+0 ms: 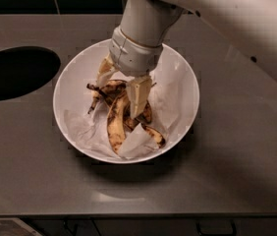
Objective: Pick banana from white bowl
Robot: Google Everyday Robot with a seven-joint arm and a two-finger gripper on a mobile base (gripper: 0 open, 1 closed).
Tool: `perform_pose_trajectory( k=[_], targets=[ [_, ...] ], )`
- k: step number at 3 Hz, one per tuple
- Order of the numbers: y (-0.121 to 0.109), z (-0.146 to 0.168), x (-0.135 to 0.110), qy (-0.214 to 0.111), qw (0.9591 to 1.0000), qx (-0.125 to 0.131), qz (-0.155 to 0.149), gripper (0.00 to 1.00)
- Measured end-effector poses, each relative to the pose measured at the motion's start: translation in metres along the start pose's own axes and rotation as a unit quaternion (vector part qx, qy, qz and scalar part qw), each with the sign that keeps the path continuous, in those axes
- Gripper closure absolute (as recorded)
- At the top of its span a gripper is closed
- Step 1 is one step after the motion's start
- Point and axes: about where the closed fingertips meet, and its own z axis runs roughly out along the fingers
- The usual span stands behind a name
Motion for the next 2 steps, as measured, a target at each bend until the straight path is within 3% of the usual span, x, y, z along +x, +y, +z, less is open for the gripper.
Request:
perform_pose_trajectory(
  k=[2],
  targets=[
    [0.0185,-0.0031,-0.0075,-0.004,0.9999,-0.002,0.009,0.35]
  ],
)
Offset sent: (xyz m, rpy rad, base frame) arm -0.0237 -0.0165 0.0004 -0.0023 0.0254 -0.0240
